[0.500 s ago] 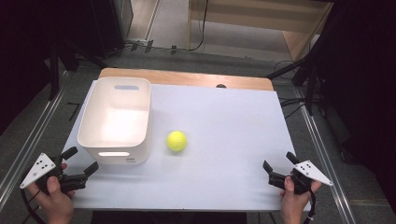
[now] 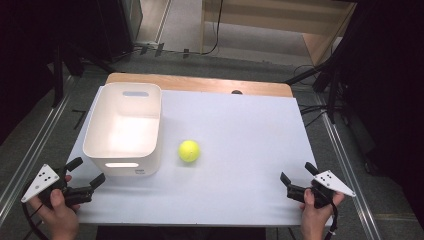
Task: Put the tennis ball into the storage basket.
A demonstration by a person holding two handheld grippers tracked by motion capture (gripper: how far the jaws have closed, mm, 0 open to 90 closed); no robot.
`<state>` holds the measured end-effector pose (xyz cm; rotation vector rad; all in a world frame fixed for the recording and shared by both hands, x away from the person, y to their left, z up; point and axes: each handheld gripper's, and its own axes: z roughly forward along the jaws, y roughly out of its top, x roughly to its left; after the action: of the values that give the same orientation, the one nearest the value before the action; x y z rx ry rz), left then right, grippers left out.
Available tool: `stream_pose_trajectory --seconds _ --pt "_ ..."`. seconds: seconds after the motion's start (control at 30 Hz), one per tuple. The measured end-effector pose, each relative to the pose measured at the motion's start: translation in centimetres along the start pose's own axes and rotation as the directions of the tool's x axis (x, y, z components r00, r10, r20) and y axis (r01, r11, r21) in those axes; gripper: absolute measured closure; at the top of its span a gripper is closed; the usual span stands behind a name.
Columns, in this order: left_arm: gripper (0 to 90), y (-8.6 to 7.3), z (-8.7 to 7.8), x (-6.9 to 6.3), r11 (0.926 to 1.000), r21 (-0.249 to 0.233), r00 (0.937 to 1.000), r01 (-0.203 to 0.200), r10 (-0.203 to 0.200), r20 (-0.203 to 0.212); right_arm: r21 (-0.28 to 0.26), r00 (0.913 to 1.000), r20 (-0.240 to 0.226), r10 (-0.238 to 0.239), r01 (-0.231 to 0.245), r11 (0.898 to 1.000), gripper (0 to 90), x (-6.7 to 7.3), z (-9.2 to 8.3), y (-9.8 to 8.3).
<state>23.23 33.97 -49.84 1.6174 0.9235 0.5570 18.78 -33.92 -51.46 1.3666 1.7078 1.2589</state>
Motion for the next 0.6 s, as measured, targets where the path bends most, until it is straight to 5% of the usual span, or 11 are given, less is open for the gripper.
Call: stream_pose_trajectory --seconds 0.6 --pt "0.0 0.0 0.0 -0.1 1.0 -0.001 1.0 -0.006 0.006 -0.006 0.013 0.9912 -0.1 -0.087 0.089 0.996 0.0 2.7 0.7 2.8"
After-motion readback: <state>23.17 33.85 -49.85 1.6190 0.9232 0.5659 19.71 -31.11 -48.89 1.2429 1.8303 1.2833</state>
